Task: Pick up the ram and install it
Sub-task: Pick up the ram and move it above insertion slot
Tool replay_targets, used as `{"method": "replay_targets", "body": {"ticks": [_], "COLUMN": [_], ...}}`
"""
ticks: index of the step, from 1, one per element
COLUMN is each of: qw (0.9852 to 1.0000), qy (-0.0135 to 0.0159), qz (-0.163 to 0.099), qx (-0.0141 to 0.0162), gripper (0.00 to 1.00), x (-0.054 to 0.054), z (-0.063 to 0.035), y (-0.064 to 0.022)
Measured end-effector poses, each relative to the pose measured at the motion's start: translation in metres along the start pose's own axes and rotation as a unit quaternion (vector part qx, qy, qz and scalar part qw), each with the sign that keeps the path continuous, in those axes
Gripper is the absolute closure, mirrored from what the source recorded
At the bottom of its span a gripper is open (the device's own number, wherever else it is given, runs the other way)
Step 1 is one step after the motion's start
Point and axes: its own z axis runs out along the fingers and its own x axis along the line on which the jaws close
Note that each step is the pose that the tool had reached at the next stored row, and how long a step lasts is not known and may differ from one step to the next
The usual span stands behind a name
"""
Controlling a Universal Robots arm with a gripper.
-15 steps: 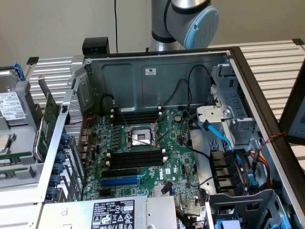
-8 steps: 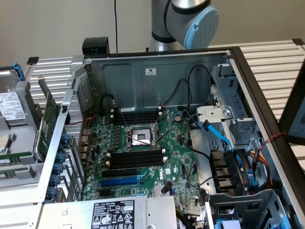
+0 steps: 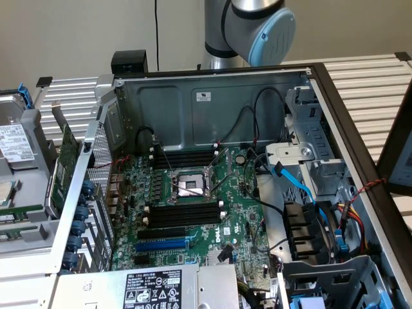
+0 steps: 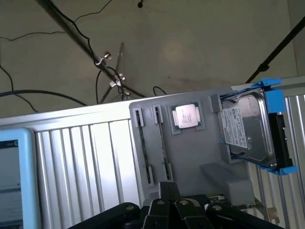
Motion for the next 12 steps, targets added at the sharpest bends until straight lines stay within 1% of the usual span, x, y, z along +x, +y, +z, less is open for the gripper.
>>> {"method": "replay_targets", "body": {"ticks": [2, 3, 4, 6, 7, 8, 12], "qw": [0.9999, 0.9998, 0.9998, 0.9996, 0.9995, 0.9994, 0.9994], "qy": [0.0011, 0.0021, 0.0034, 0.0062, 0.0069, 0.0068, 0.0068], "qz": [-0.014, -0.018, -0.022, -0.027, -0.029, -0.031, -0.031], "qx": [0.0002, 0.0007, 0.002, 0.0068, 0.0096, 0.0109, 0.011], "gripper": [0.89, 0.89, 0.89, 0.89, 0.89, 0.89, 0.89], "x": [0.0, 0.0, 0.0, 0.0, 0.0, 0.0001, 0.0], "z": [0.0001, 0.0001, 0.0002, 0.0003, 0.0005, 0.0006, 0.0006], "y": [0.0, 0.0, 0.0001, 0.0, 0.0, 0.0, 0.0]}}
